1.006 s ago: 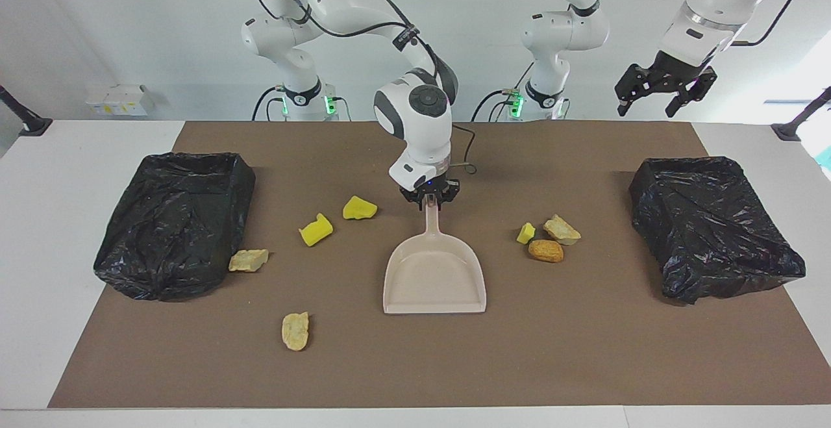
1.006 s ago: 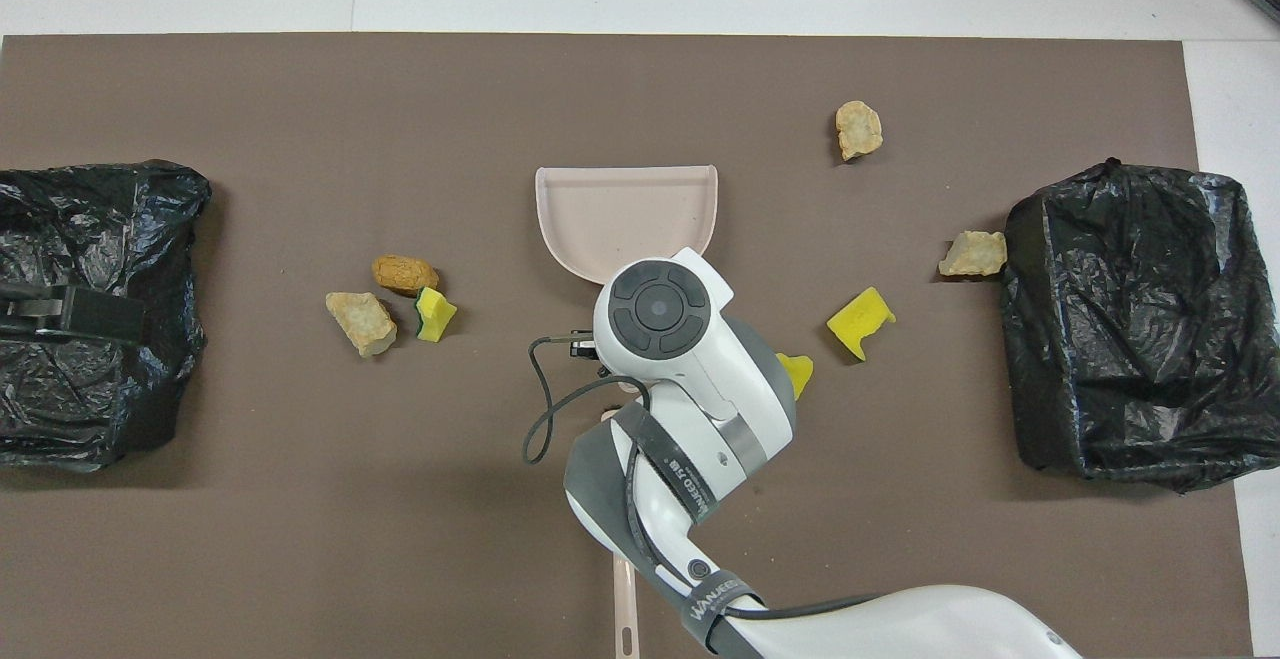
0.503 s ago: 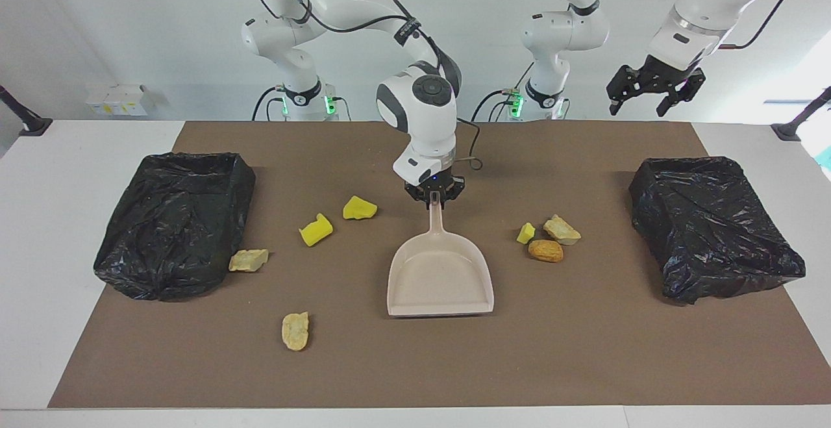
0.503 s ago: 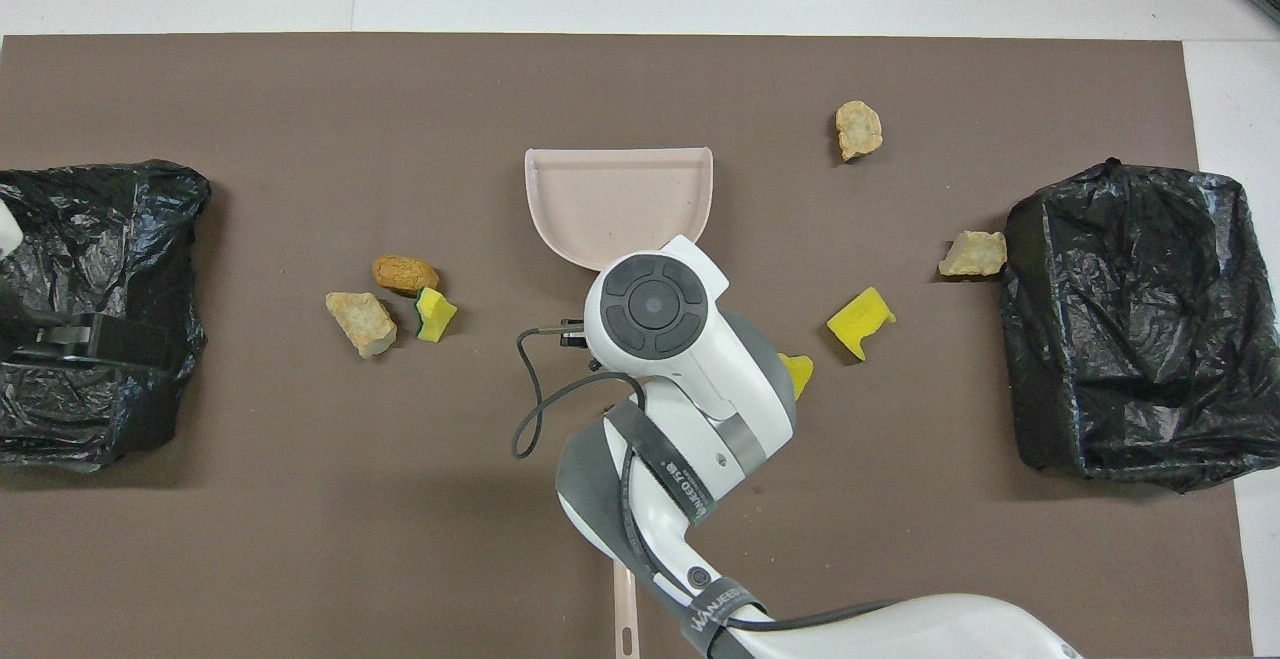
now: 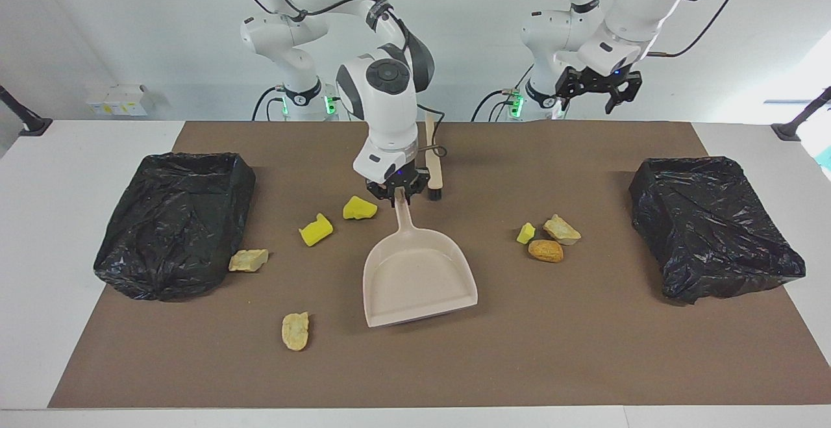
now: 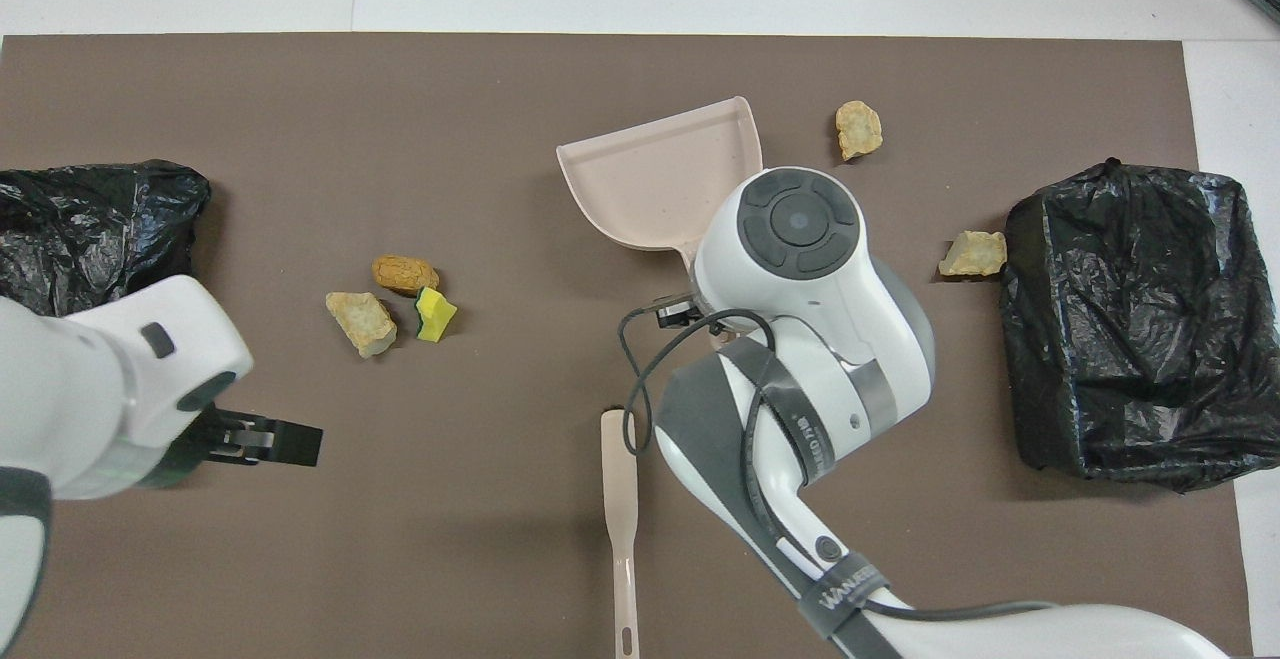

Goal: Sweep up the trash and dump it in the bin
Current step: 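Drag the dustpan with the right gripper while the left gripper grasps the brush, then carry the brush with the left gripper to the trash pile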

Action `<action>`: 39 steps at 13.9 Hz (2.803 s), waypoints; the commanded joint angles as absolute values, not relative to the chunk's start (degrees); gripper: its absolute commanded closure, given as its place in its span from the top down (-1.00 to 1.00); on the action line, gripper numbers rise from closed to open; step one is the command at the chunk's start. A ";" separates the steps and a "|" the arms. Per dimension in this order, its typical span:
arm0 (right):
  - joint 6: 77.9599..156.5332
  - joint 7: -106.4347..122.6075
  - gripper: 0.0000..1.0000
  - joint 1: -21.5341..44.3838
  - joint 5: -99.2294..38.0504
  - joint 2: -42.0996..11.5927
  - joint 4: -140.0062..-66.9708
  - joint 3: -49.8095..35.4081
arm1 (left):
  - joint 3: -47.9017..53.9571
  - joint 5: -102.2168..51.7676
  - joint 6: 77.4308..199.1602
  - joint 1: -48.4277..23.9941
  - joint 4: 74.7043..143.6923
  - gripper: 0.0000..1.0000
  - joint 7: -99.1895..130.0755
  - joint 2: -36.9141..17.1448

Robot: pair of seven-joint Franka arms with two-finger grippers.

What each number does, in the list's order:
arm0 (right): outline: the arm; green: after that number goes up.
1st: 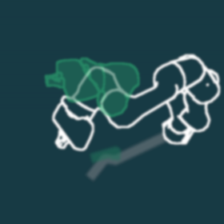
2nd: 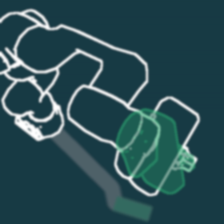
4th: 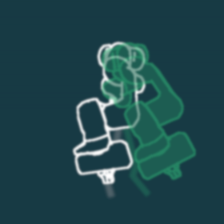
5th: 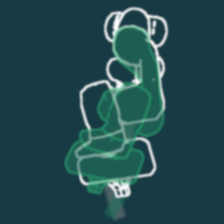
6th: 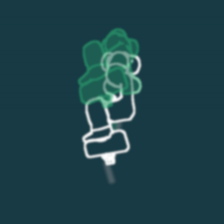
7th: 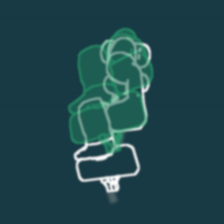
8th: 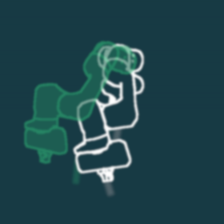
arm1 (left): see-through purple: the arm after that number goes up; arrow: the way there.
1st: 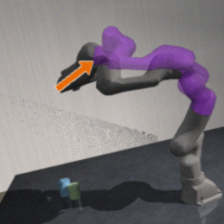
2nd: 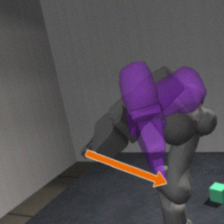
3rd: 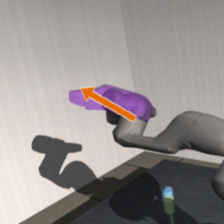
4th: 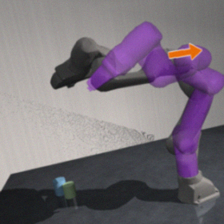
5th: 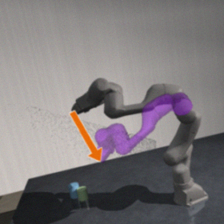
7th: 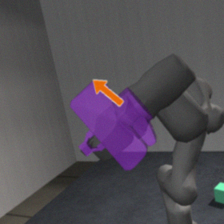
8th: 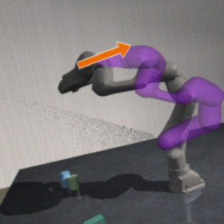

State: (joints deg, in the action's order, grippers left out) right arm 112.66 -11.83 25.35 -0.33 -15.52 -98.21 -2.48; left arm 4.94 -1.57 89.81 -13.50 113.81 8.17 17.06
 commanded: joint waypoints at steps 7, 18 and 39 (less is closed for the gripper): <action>105.12 30.45 -1.00 16.27 1.05 -13.54 -98.88 -2.55 | 4.31 -4.22 109.31 -36.35 128.66 1.00 32.14 17.32; 107.57 72.25 -1.00 13.53 9.57 -12.13 -103.00 -2.64 | 4.31 -4.22 130.78 -54.04 136.93 1.00 45.61 4.40; 113.64 69.44 -1.00 13.80 9.75 -9.23 -109.15 -2.81 | 3.60 -4.04 110.76 -46.69 128.94 -1.00 40.17 7.90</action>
State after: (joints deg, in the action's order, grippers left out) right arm 111.16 70.67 13.94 9.36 -11.84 -105.81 -2.50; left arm 3.22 -3.71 115.08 -50.40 130.42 42.37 5.67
